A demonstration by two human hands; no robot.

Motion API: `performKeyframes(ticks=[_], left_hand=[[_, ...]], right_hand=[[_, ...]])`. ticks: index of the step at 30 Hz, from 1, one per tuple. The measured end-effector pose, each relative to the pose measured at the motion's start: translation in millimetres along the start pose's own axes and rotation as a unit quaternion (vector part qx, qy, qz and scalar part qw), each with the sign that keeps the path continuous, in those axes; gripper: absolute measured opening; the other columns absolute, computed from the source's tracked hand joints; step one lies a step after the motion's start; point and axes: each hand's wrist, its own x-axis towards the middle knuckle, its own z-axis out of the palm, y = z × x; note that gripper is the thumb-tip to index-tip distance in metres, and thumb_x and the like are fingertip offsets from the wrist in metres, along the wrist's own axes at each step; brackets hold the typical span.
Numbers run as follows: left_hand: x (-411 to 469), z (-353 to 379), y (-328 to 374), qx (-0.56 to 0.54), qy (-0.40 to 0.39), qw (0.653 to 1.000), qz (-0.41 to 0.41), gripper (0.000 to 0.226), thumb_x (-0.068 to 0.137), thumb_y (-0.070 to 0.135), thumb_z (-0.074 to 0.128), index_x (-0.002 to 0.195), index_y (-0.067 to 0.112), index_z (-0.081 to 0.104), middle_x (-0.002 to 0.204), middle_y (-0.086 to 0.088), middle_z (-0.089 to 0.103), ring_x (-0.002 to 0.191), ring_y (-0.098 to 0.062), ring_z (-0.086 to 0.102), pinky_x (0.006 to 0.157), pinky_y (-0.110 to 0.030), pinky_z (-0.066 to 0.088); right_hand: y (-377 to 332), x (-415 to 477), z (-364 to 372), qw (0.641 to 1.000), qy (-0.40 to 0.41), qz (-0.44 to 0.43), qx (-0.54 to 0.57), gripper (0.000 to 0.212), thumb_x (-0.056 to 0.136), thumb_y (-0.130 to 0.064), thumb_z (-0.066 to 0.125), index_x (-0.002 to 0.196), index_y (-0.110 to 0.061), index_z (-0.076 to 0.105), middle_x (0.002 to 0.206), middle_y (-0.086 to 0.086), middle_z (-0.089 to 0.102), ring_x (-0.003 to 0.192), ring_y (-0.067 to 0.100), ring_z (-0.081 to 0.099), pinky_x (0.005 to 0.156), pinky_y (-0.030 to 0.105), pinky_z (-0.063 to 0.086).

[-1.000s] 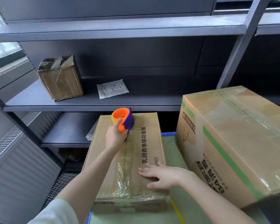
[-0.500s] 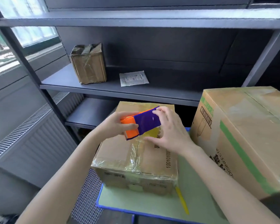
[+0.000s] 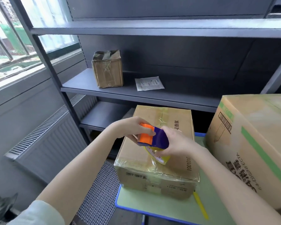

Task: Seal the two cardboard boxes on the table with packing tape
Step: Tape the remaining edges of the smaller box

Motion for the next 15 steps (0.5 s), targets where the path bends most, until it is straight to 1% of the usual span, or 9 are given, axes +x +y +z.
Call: performKeyframes(ticks=[1, 3, 5, 6, 8, 9, 11, 13, 15], left_hand=[[3, -3, 3, -0.009, -0.021, 1.000, -0.010, 0.032, 0.079, 0.040, 0.069, 0.105, 0.023, 0.064, 0.099, -0.006, 0.066, 0.077, -0.020, 0.071, 0.061, -0.032, 0.058], [8, -9, 8, -0.042, -0.060, 0.997, -0.035, 0.046, 0.080, 0.048, 0.066, 0.113, 0.017, 0.059, 0.106, -0.013, 0.064, 0.082, -0.029, 0.071, 0.064, -0.036, 0.058], [12, -13, 8, -0.080, -0.084, 0.992, -0.047, 0.050, 0.080, 0.051, 0.065, 0.114, 0.015, 0.057, 0.109, -0.017, 0.063, 0.086, -0.034, 0.070, 0.066, -0.038, 0.058], [15, -14, 6, -0.085, -0.093, 0.991, -0.038, 0.049, 0.080, 0.050, 0.066, 0.113, 0.015, 0.059, 0.109, -0.017, 0.064, 0.088, -0.033, 0.069, 0.068, -0.039, 0.058], [20, -12, 2, -0.068, -0.100, 0.993, -0.005, 0.043, 0.078, 0.049, 0.068, 0.109, 0.019, 0.062, 0.106, -0.013, 0.067, 0.090, -0.028, 0.069, 0.070, -0.035, 0.057], [22, -10, 0, -0.052, -0.094, 0.994, 0.009, 0.040, 0.078, 0.047, 0.069, 0.107, 0.022, 0.063, 0.104, -0.010, 0.069, 0.090, -0.024, 0.069, 0.070, -0.034, 0.057], [27, -7, 1, -0.025, -0.075, 0.997, 0.019, 0.036, 0.079, 0.042, 0.069, 0.107, 0.022, 0.061, 0.102, -0.007, 0.070, 0.088, -0.020, 0.070, 0.069, -0.030, 0.057], [31, -6, 3, -0.010, -0.065, 0.998, 0.019, 0.033, 0.082, 0.036, 0.068, 0.110, 0.020, 0.059, 0.102, -0.007, 0.070, 0.086, -0.018, 0.070, 0.068, -0.029, 0.058], [34, -7, 7, -0.002, -0.065, 0.998, 0.017, 0.032, 0.085, 0.033, 0.065, 0.112, 0.017, 0.058, 0.101, -0.008, 0.069, 0.085, -0.019, 0.070, 0.071, -0.032, 0.058]], right_hand=[[0, 0, -2, 1.000, -0.014, 0.014, 0.019, 0.063, 0.056, -0.054, 0.080, 0.099, -0.025, 0.045, 0.092, -0.012, 0.052, 0.081, 0.006, 0.052, 0.063, 0.021, 0.041], [2, -1, -7, 0.997, -0.041, 0.021, 0.066, 0.057, 0.054, -0.048, 0.084, 0.093, -0.032, 0.046, 0.088, -0.012, 0.054, 0.065, 0.000, 0.056, 0.048, 0.015, 0.040], [3, -3, -12, 0.993, -0.051, 0.022, 0.103, 0.053, 0.052, -0.044, 0.086, 0.085, -0.046, 0.045, 0.084, -0.014, 0.055, 0.057, -0.002, 0.058, 0.042, 0.012, 0.040], [4, -4, -13, 0.992, -0.049, 0.028, 0.108, 0.053, 0.052, -0.044, 0.085, 0.085, -0.050, 0.044, 0.084, -0.016, 0.055, 0.060, 0.002, 0.061, 0.043, 0.015, 0.043], [6, -5, -12, 0.992, -0.035, 0.057, 0.102, 0.061, 0.052, -0.046, 0.084, 0.095, -0.047, 0.040, 0.090, -0.017, 0.053, 0.071, 0.011, 0.063, 0.049, 0.023, 0.049], [7, -5, -10, 0.991, -0.023, 0.075, 0.107, 0.066, 0.052, -0.046, 0.083, 0.101, -0.040, 0.039, 0.093, -0.016, 0.053, 0.073, 0.011, 0.062, 0.051, 0.025, 0.050], [10, -5, -7, 0.988, 0.010, 0.104, 0.117, 0.069, 0.052, -0.048, 0.083, 0.103, -0.032, 0.039, 0.097, -0.014, 0.053, 0.076, 0.006, 0.058, 0.053, 0.025, 0.048], [11, -6, -6, 0.989, 0.036, 0.114, 0.089, 0.068, 0.052, -0.054, 0.081, 0.101, -0.030, 0.040, 0.099, -0.014, 0.052, 0.081, 0.006, 0.055, 0.056, 0.025, 0.045], [12, -7, -7, 0.991, 0.044, 0.118, 0.054, 0.067, 0.053, -0.061, 0.078, 0.099, -0.028, 0.041, 0.098, -0.013, 0.054, 0.084, 0.007, 0.055, 0.062, 0.027, 0.048]])
